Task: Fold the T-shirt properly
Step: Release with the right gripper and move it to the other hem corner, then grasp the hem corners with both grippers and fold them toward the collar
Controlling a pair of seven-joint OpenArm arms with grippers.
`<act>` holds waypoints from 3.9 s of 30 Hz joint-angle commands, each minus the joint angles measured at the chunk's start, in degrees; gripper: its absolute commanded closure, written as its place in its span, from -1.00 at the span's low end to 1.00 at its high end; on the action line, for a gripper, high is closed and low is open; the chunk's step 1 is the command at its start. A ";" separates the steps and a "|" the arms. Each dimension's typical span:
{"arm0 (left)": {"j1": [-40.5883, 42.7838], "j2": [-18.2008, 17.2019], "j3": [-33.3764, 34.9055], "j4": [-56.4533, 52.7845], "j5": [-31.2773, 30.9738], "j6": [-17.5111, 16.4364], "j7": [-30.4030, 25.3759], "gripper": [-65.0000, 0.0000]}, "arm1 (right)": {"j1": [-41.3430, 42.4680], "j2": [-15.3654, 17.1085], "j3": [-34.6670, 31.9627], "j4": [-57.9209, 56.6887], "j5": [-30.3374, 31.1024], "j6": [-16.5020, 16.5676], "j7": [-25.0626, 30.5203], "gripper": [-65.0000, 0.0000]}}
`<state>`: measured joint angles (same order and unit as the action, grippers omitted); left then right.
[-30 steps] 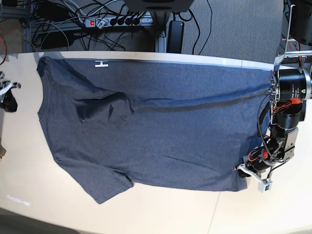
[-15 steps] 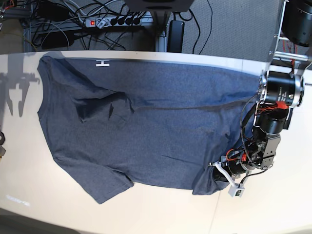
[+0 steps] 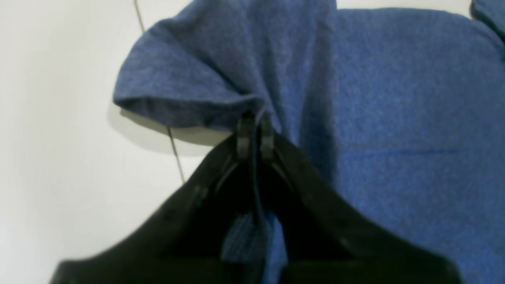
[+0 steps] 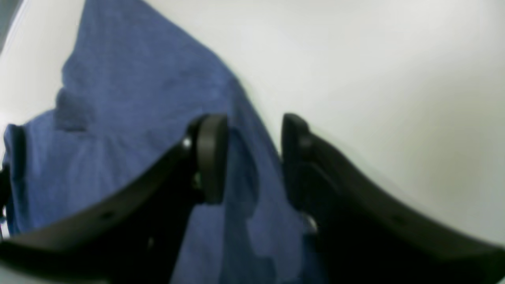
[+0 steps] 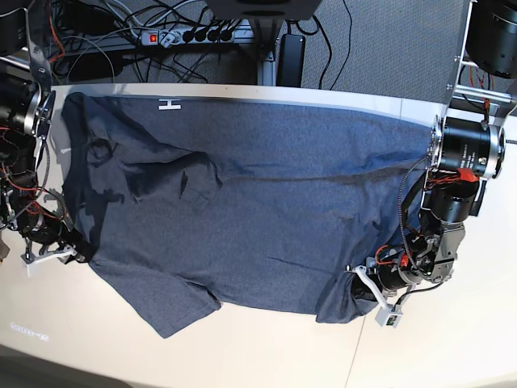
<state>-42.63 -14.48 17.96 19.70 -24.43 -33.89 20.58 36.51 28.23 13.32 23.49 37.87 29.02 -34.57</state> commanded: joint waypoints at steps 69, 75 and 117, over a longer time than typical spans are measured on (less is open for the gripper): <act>-1.20 -11.54 0.13 0.15 -2.03 -0.46 1.14 1.00 | 1.14 -3.67 -18.43 5.95 -33.31 3.37 18.23 1.00; -1.20 -14.29 0.13 0.15 -6.21 -6.11 2.14 1.00 | 1.05 -2.38 -18.43 9.44 -28.26 3.43 17.57 1.00; -1.40 -23.98 0.13 12.98 -50.03 -6.11 43.25 1.00 | -2.32 8.26 -16.74 18.84 -2.25 4.42 2.10 1.00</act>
<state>-42.37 -37.15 18.41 31.88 -73.87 -38.85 64.53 32.80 34.92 -4.05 41.39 35.59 29.17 -33.69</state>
